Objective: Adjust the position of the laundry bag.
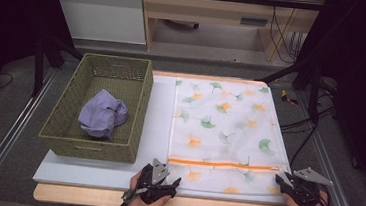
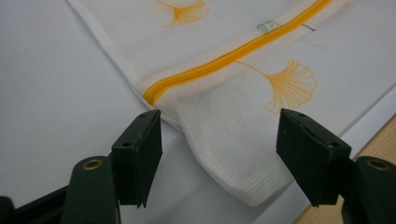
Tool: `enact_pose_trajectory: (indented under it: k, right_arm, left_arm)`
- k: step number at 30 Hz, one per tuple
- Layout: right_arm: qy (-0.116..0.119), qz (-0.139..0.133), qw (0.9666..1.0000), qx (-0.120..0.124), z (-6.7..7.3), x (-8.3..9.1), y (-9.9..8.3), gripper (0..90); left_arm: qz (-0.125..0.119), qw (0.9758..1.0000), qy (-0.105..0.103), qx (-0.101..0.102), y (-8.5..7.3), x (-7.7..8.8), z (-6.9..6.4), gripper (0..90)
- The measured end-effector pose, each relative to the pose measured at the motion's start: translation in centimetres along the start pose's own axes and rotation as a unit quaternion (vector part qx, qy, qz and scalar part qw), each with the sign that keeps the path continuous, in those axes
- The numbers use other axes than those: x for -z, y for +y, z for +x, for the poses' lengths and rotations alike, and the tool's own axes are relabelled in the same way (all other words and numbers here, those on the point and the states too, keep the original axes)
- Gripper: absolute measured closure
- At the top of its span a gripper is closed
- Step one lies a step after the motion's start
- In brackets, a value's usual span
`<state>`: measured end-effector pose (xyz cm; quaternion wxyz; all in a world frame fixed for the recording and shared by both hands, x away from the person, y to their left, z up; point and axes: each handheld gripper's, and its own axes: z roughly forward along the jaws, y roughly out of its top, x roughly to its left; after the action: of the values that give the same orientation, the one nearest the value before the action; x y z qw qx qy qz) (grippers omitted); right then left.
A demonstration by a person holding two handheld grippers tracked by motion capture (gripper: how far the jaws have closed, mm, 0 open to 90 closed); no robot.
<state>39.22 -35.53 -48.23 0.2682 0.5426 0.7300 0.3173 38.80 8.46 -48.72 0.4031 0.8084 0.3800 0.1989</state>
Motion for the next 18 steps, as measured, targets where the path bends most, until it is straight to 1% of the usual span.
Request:
enact_pose_trajectory:
  k: [1, 3, 4, 6, 8, 9, 10, 11, 12, 13, 14, 15, 16, 17, 18]
  right_arm:
    - [-0.003, 0.001, 1.0000, 0.007, 0.0, 0.0, 0.1, 74.1]
    - [-0.007, -0.002, 0.9999, 0.010, 0.0, 0.0, 0.3, 83.3]
    - [-0.007, -0.002, 0.9999, 0.010, 0.0, 0.0, 0.3, 83.3]
    - [-0.008, -0.007, 0.9999, 0.010, -0.1, 0.2, 0.5, 88.9]
    - [-0.007, -0.009, 0.9999, 0.008, 0.0, 0.3, 0.5, 89.1]
    - [-0.008, -0.009, 0.9999, 0.011, 0.0, 0.3, 0.5, 89.1]
    - [-0.008, -0.008, 0.9998, 0.014, 0.1, 0.3, 0.6, 89.1]
    - [-0.008, -0.008, 0.9998, 0.014, 0.1, 0.3, 0.6, 89.1]
    - [-0.011, -0.010, 0.9998, 0.015, 0.2, 0.4, 0.6, 89.1]
    - [-0.011, -0.010, 0.9998, 0.015, 0.2, 0.4, 0.6, 89.1]
    - [-0.010, -0.011, 0.9997, 0.017, 0.2, 0.4, 0.6, 89.1]
    - [-0.012, -0.014, 0.9996, 0.022, 0.2, 0.5, 0.7, 89.3]
    - [-0.012, -0.014, 0.9996, 0.022, 0.2, 0.5, 0.7, 89.3]
    - [-0.010, -0.017, 0.9996, 0.021, 0.3, 0.5, 0.7, 89.3]
    - [-0.010, -0.017, 0.9996, 0.022, 0.4, 0.5, 0.8, 89.3]
  left_arm:
    - [0.000, 1.0000, 0.001, 0.000, 0.0, 0.0, 0.0, 32.7]
    - [0.000, 1.0000, 0.007, 0.000, 0.0, -0.2, 0.1, 35.0]
    - [0.000, 1.0000, 0.007, 0.000, 0.0, -0.2, 0.1, 35.6]
    - [0.003, 0.9999, 0.013, 0.000, -0.1, -0.3, 0.3, 37.3]
    - [0.001, 0.9998, 0.017, 0.003, -0.1, -0.3, 0.4, 37.8]
    - [0.001, 0.9998, 0.020, 0.006, 0.0, -0.3, 0.6, 39.3]
    - [0.000, 0.9998, 0.018, 0.010, 0.0, -0.5, 0.8, 42.7]
    - [0.000, 0.9998, 0.018, 0.010, 0.0, -0.5, 0.8, 44.2]
    - [0.001, 0.9999, 0.010, 0.012, 0.1, -0.7, 0.9, 48.8]
    - [0.001, 0.9999, 0.010, 0.012, 0.1, -0.7, 0.9, 53.2]
    - [0.005, 0.9999, 0.004, 0.009, 0.3, -0.8, 1.0, 53.2]
    - [0.001, 0.9999, 0.002, 0.014, 0.4, -1.0, 1.0, 61.2]
    - [0.001, 0.9999, 0.002, 0.014, 0.4, -1.0, 1.0, 64.6]
    - [0.001, 1.0000, -0.003, 0.008, 0.6, -1.1, 1.0, 64.6]
    - [0.000, 1.0000, -0.005, 0.004, 0.7, -1.2, 0.9, 69.2]
